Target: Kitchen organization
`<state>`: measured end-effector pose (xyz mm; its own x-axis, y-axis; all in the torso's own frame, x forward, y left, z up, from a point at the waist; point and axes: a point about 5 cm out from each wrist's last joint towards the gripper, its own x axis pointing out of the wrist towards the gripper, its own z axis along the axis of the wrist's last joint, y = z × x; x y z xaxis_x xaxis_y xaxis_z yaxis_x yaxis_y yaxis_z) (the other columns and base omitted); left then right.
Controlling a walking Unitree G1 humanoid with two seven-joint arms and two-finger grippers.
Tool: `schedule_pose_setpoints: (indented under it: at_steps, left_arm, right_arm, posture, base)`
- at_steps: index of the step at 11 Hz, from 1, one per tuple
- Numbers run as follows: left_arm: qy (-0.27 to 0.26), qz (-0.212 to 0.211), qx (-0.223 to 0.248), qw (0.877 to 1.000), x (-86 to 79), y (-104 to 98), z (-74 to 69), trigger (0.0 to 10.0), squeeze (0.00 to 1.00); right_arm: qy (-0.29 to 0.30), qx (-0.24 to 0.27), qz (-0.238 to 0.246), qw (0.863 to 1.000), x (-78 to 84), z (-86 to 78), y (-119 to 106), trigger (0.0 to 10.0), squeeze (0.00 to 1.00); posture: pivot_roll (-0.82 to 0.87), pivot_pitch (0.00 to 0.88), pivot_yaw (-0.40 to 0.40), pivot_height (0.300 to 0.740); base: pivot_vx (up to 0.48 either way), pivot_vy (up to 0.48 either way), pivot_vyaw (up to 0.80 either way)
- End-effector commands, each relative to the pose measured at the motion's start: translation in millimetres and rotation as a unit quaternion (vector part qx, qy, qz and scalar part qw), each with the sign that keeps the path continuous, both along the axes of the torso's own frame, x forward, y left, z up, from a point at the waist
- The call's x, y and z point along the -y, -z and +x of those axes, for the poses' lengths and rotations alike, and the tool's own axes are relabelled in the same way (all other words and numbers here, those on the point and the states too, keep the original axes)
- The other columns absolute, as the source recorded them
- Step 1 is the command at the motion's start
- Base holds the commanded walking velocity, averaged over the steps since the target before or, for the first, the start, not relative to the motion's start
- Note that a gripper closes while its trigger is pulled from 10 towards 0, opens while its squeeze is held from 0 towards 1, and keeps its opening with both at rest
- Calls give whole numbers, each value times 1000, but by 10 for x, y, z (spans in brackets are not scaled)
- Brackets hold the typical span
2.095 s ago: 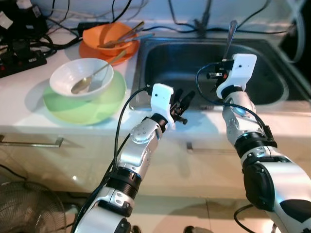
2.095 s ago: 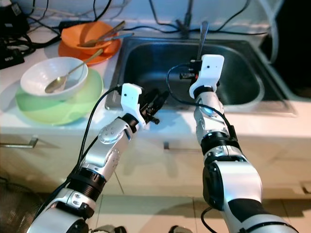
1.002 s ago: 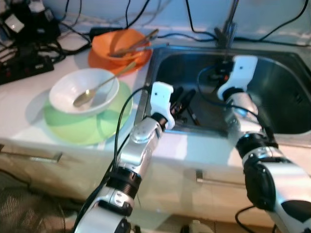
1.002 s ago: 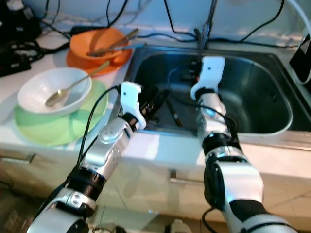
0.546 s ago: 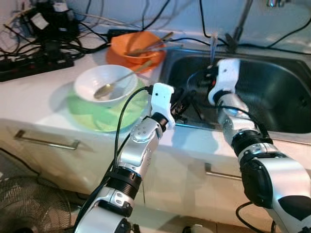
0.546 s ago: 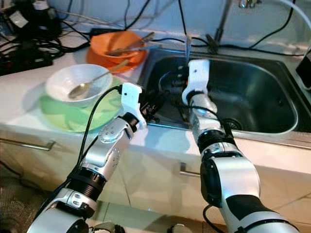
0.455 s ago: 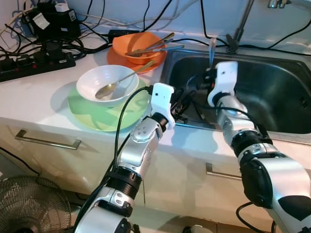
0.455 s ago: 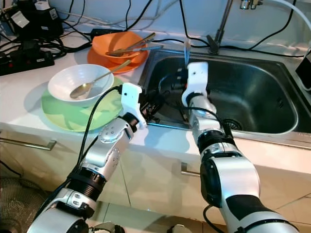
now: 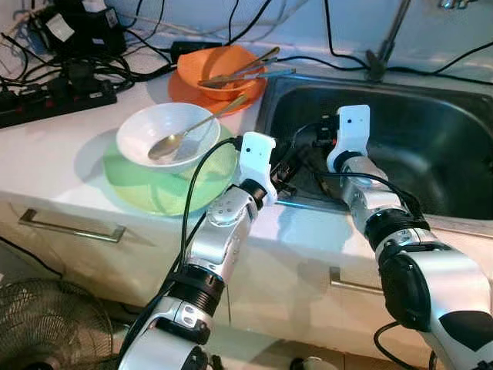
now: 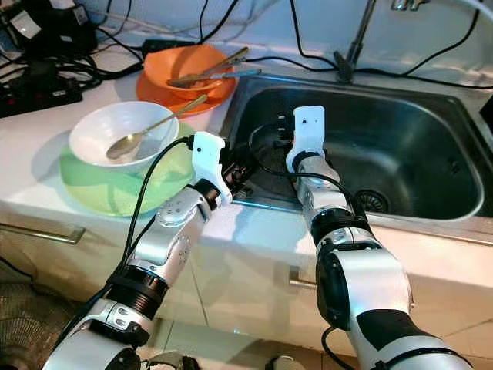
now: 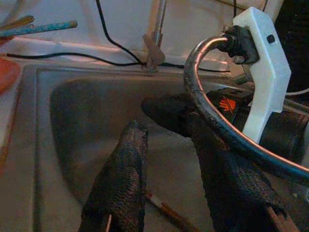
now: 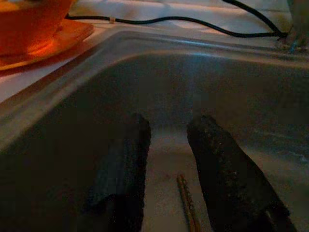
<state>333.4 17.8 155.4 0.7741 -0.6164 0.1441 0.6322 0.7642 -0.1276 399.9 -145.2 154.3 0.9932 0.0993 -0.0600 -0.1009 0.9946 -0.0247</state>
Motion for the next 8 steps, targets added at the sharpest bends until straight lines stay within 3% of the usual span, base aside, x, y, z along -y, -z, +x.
schedule_pose_setpoints:
  at_steps: [1,2,3,6,8]
  left_arm:
    - [11,-13,-2,1000,124,-40,-31,10000,0]
    - [11,-13,-2,1000,125,-41,-30,10000,0]
    - [9,-15,2,1000,116,-57,-23,10000,0]
    - [-9,-16,18,1000,71,-69,-15,10000,0]
    - [-29,-12,29,999,15,-46,-26,10000,0]
  right_arm:
    - [6,-3,1,1000,11,-15,37,10000,1000]
    - [5,4,3,1000,7,-13,20,10000,1000]
    - [9,39,13,999,23,13,-109,10000,0]
    - [4,155,31,987,79,15,-469,10000,0]
    - [10,215,31,976,176,-157,-516,10000,0]
  posture:
    - [54,54,11,740]
    - [53,56,11,740]
    - [48,62,13,740]
    - [28,66,12,740]
    - [8,67,9,740]
  base:
    - [0,0,0]
    - [0,0,0]
    - [0,0,0]
    - [0,0,0]
    - [0,0,0]
